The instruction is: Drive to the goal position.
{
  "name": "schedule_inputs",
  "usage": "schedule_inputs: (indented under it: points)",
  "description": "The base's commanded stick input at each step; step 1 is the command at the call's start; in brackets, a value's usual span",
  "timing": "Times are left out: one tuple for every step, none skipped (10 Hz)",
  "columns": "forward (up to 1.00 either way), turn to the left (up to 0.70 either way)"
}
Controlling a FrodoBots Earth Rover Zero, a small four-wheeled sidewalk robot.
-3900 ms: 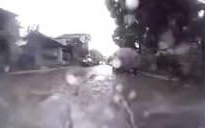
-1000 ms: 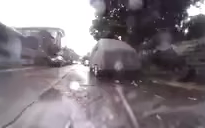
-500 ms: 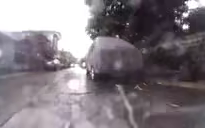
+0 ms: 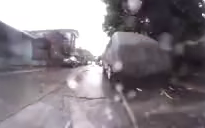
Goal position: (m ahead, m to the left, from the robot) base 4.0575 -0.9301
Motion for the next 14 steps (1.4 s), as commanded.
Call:
schedule_inputs:
  points:
    - [1.00,0.00]
    - [1.00,0.00]
    - [1.00,0.00]
    - [1.00,0.00]
    - [1.00,0.00]
    - [1.00,0.00]
    - [1.00,0.00]
    - [1.00,-0.04]
    - [1.00,-0.27]
    - [1.00,-0.26]
    - [1.00,0.00]
    - [1.00,0.00]
    - [1.00,0.00]
    - [1.00,0.00]
